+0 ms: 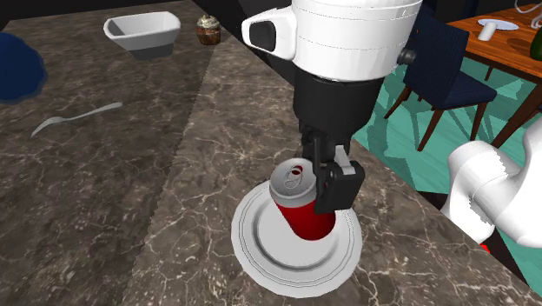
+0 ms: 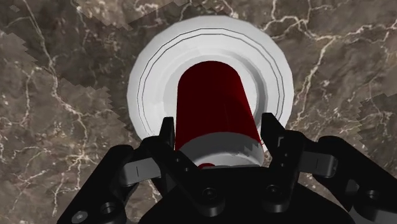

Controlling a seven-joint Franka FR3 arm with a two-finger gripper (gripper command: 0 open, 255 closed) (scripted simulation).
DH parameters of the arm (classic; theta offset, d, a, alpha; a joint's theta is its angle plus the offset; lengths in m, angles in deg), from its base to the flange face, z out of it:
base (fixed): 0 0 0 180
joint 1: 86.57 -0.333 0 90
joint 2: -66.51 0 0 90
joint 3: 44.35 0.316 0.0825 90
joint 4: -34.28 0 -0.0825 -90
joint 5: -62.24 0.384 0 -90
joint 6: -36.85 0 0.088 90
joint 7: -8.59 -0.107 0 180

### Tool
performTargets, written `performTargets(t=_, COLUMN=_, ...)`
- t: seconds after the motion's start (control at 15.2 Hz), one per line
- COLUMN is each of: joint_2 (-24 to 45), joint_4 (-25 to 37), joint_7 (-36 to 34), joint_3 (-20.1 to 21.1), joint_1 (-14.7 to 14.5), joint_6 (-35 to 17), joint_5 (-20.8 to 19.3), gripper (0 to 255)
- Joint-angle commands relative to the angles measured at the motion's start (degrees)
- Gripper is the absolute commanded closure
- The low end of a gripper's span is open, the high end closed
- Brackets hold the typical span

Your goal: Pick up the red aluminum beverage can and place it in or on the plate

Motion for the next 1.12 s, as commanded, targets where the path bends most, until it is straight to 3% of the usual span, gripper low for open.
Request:
performTargets(t=0.0, joint_2=-0.8, joint_4=-2.8, joint_7=0.0, joint_3=0.1, joint_1=-0.1, joint_6=-2.0, joint_5=0.1, gripper=255)
performTargets(t=0.53, joint_2=-0.8, joint_4=-2.8, joint_7=-0.1, joint_3=0.0, joint_1=-0.1, joint_6=-2.0, joint_5=0.1, gripper=255)
performTargets(t=0.59, joint_2=-0.9, joint_4=-2.8, joint_7=-0.1, joint_3=0.1, joint_1=-0.1, joint_6=-2.0, joint_5=0.1, gripper=0)
performTargets(t=0.92, joint_2=-0.8, joint_4=-2.8, joint_7=-0.1, joint_3=0.0, joint_1=-0.1, joint_6=-2.0, joint_5=0.1, gripper=0)
performTargets(t=1.06, joint_2=0.6, joint_4=2.7, joint_7=-0.2, joint_3=0.1, joint_1=0.0, joint_6=2.0, joint_5=-0.1, gripper=0)
